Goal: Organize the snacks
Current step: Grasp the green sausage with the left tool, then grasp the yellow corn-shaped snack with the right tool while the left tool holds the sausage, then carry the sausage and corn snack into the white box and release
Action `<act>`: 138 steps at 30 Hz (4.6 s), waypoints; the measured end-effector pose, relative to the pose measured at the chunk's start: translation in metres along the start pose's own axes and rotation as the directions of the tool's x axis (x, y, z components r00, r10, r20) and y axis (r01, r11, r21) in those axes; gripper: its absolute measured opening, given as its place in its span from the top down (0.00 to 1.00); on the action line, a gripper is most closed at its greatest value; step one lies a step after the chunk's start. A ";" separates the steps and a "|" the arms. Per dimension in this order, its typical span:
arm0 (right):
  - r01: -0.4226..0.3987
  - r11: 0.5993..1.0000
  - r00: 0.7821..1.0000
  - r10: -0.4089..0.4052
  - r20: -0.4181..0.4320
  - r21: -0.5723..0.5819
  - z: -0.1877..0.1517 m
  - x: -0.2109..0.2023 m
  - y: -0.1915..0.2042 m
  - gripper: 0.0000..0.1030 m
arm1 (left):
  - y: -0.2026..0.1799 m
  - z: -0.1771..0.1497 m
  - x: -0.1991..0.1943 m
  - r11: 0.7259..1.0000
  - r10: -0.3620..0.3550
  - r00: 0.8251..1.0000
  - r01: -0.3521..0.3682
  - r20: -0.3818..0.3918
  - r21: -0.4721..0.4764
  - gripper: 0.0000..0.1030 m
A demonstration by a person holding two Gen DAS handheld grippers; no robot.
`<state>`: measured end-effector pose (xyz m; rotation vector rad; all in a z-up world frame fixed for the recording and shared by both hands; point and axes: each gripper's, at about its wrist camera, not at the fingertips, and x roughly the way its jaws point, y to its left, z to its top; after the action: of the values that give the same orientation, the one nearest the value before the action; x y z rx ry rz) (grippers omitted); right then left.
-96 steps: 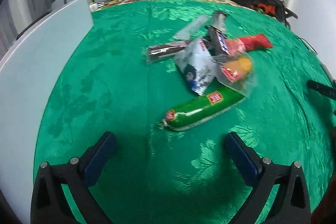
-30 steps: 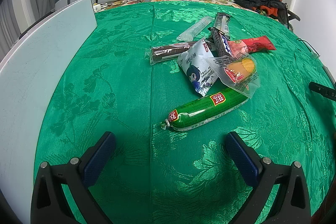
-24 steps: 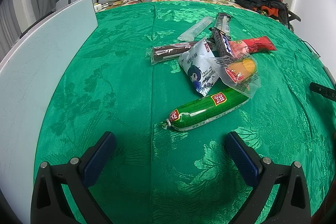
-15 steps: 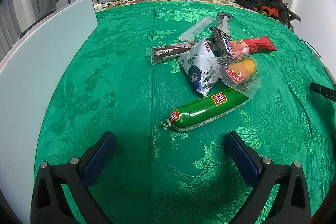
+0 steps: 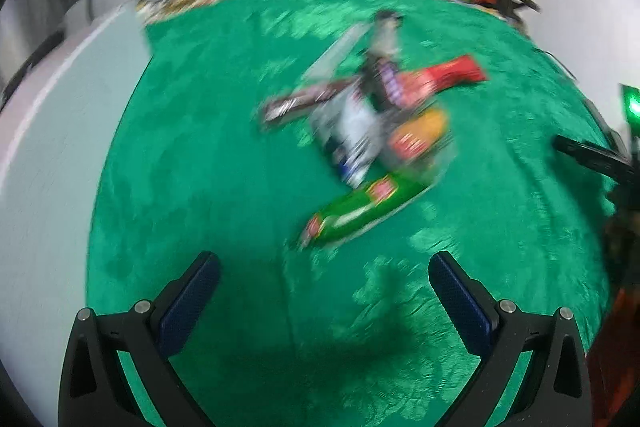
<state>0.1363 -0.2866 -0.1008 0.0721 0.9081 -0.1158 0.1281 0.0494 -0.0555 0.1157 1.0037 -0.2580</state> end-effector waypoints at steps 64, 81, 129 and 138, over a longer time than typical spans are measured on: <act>0.001 1.000 1.000 -0.001 -0.001 0.002 0.001 0.000 0.001 0.07 | -0.023 -0.040 -0.003 0.998 0.044 0.999 -0.045 -0.031 -0.046 0.78; 0.001 1.000 1.000 -0.001 -0.001 0.003 0.001 0.000 0.001 0.07 | 0.005 -0.044 -0.024 0.975 0.007 0.999 0.003 0.044 -0.223 0.78; -0.622 0.746 0.739 0.659 -0.136 0.236 0.043 -0.100 0.203 0.63 | 0.097 -0.074 -0.172 0.887 0.005 0.922 0.175 0.387 -0.428 0.78; -0.825 0.564 0.560 0.808 -0.184 -0.034 0.072 -0.186 0.395 0.61 | 0.222 -0.072 -0.215 0.838 0.281 0.908 -0.074 0.312 -0.540 0.78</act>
<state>0.1312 0.1094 0.0958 0.4006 0.9486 0.8495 0.0186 0.3136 0.0826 -0.3255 0.6358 0.1717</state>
